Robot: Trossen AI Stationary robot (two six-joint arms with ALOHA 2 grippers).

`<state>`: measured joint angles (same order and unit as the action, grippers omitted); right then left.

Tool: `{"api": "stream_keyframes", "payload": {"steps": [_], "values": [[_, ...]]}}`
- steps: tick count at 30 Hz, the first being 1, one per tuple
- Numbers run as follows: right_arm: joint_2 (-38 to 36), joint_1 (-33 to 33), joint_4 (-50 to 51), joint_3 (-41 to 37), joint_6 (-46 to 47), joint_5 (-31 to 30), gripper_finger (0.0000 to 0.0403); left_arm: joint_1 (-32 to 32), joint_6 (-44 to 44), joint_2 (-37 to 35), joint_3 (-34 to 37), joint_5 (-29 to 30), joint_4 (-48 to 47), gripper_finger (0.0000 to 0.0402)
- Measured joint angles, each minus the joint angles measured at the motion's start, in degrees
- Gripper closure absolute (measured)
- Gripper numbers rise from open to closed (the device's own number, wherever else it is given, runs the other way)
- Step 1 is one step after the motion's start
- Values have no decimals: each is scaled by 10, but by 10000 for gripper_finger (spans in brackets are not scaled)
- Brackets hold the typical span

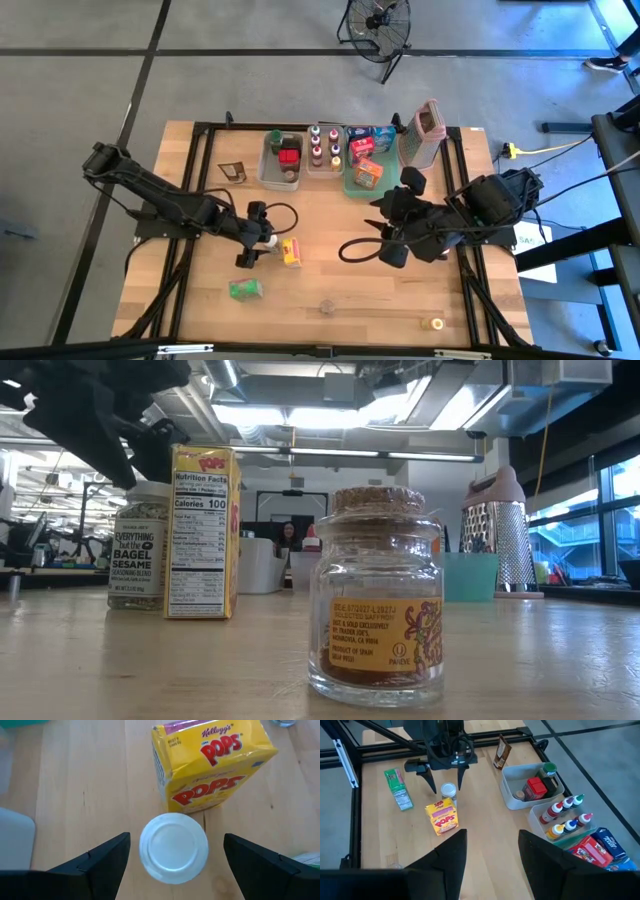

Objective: Pick & Place Kitchen Items
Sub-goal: Put the white seasoning bottle into the gray bin

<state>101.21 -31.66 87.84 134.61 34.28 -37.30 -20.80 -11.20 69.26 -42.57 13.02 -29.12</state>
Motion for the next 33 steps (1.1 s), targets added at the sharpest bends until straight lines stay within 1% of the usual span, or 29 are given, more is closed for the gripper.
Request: {"api": "stream_keyframes", "payload": {"steps": [10,20,33], "values": [[0,0,-8,0,0,0,222,2,20,1,0,13,0,84],[0,0,-8,0,-5,0,223,18,26,7,0,-10,0,84],[0,0,-6,0,-13,0,223,19,24,24,0,-16,13,84]]}}
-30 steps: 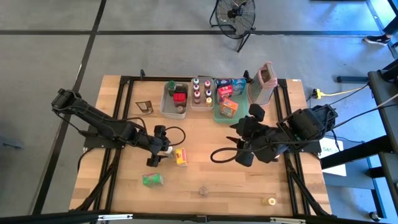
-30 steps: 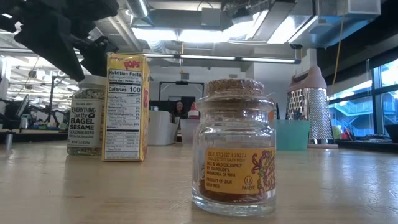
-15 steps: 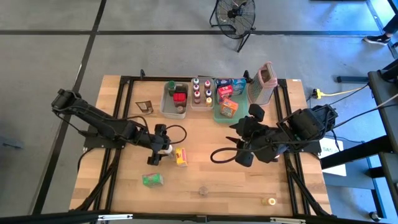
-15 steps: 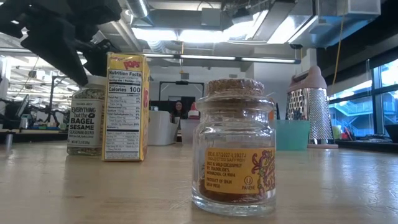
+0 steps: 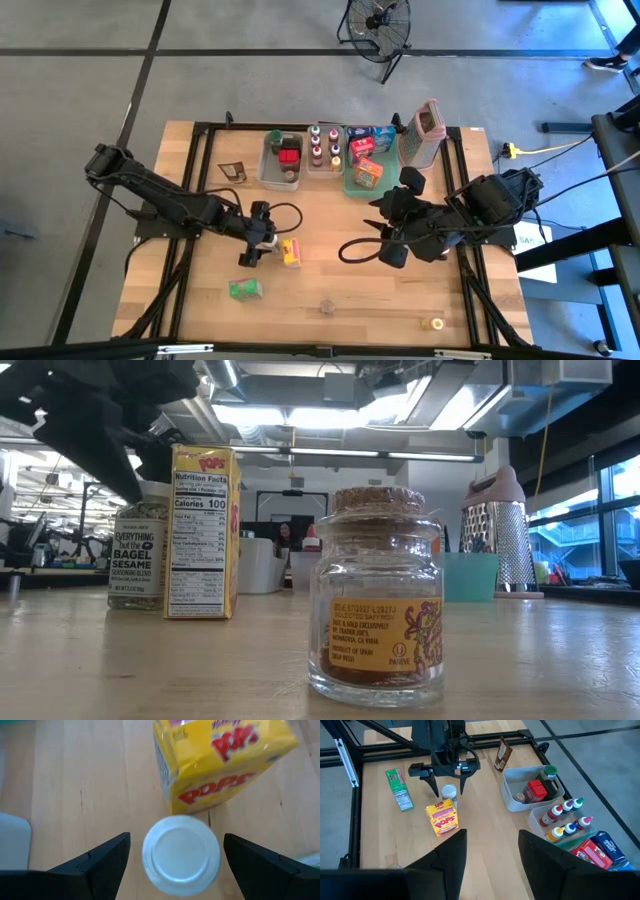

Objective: Pick & Place Kitchen Items
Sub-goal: Put the white seasoning bottle into the gray bin

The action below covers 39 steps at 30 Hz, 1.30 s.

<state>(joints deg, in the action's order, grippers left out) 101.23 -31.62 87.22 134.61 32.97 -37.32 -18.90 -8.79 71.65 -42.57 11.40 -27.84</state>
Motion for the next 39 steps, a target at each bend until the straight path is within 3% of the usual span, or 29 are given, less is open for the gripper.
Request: {"api": "stream_keyframes", "payload": {"steps": [8,21,32,39], "values": [[0,0,0,0,0,0,223,14,-4,0,0,-12,-2,96],[0,0,0,0,-4,0,223,38,4,14,0,-59,-1,197],[0,0,0,0,-9,0,223,38,-11,9,0,-60,-10,197],[0,1,0,0,-24,-7,222,45,-20,-34,-30,-41,-111,197]]}}
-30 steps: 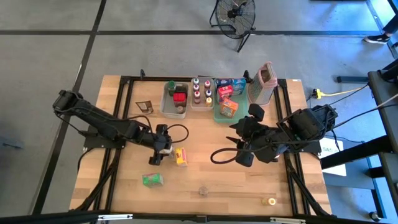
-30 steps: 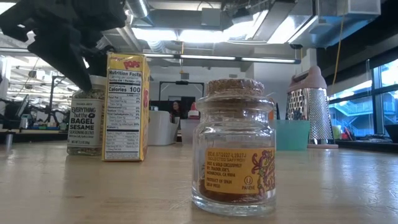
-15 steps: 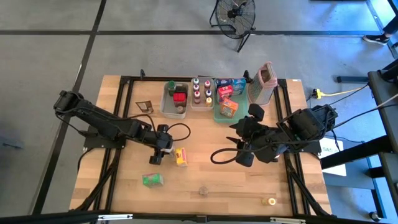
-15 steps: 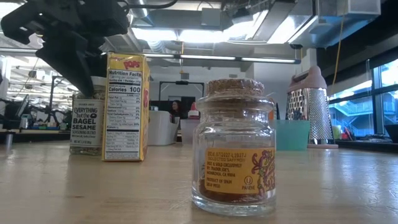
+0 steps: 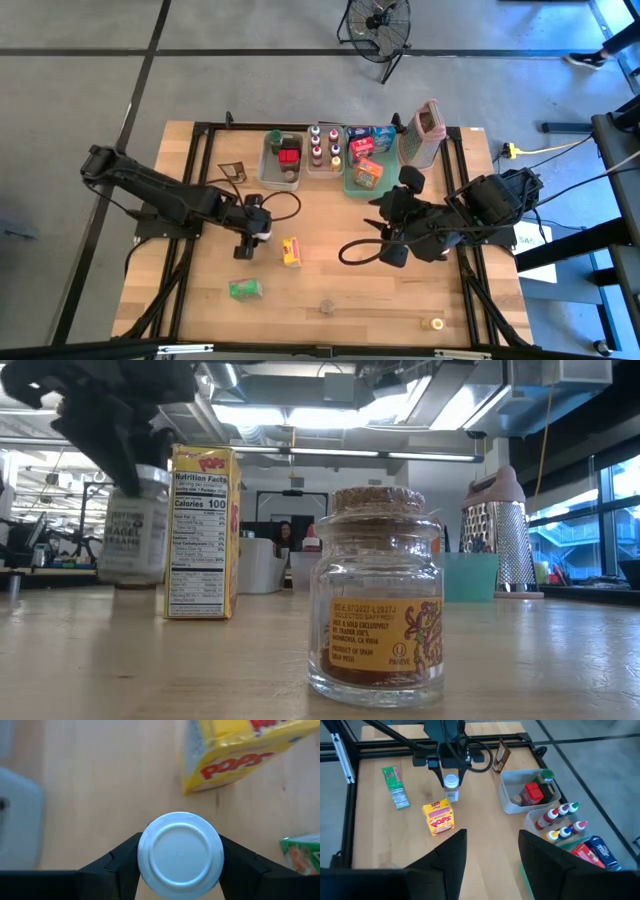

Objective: Pick & Place Kitchen Items
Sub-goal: Put the white seasoning bottle into the gray bin

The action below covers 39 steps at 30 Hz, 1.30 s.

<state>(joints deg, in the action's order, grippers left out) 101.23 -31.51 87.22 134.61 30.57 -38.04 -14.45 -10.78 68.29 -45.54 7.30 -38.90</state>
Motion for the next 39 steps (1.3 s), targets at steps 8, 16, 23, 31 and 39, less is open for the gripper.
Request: {"api": "stream_keyframes", "payload": {"steps": [8,16,23,31,39], "values": [[0,10,-2,0,-19,-10,222,38,58,-43,-66,21,-74,197],[0,36,-5,0,-45,-10,222,125,140,-62,-131,50,-168,197],[0,63,-14,0,-75,-10,222,213,242,-64,-181,39,-187,197],[0,95,-18,0,-112,-10,222,355,343,-63,-186,-29,-176,197],[0,126,-18,0,-136,-9,222,486,404,-56,-186,-131,-111,197]]}}
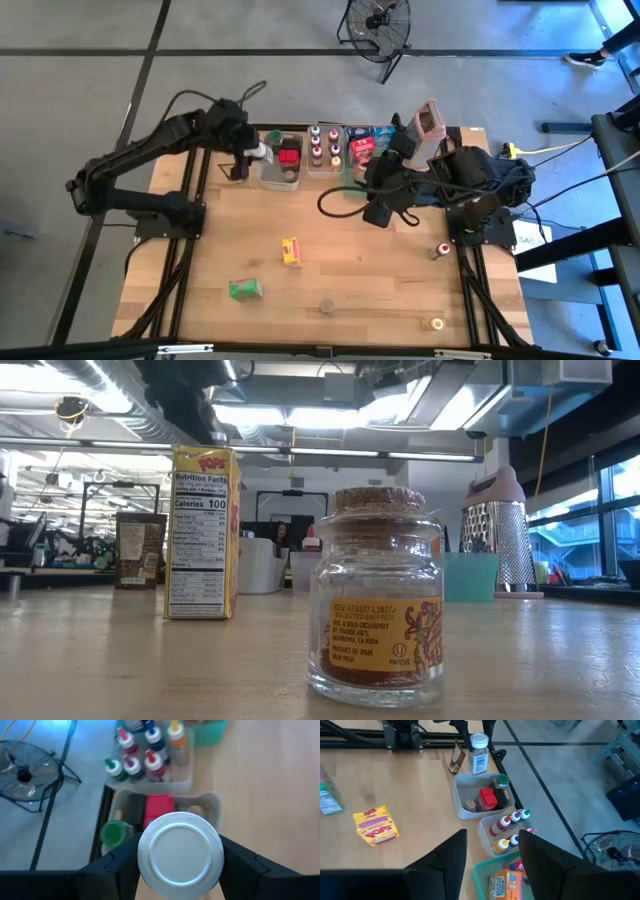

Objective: Pick & Place Kitchen Items
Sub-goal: Put the white seasoning bottle into the gray bin

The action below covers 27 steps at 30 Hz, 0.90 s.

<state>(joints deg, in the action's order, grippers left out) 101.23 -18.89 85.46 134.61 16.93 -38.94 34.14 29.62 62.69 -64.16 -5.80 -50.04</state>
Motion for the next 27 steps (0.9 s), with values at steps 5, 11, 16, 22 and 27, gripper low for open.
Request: {"api": "stream_keyframes", "payload": {"steps": [5,11,16,22,27], "values": [[0,15,0,0,-16,6,222,50,36,31,0,-78,1,197],[0,30,0,0,-30,11,222,80,65,100,0,-103,15,197],[0,40,5,0,-34,38,223,100,85,138,0,-112,29,197],[0,42,6,0,-35,45,223,116,98,167,0,-127,27,197],[0,42,7,0,-35,46,223,118,111,184,0,-130,28,197]]}}
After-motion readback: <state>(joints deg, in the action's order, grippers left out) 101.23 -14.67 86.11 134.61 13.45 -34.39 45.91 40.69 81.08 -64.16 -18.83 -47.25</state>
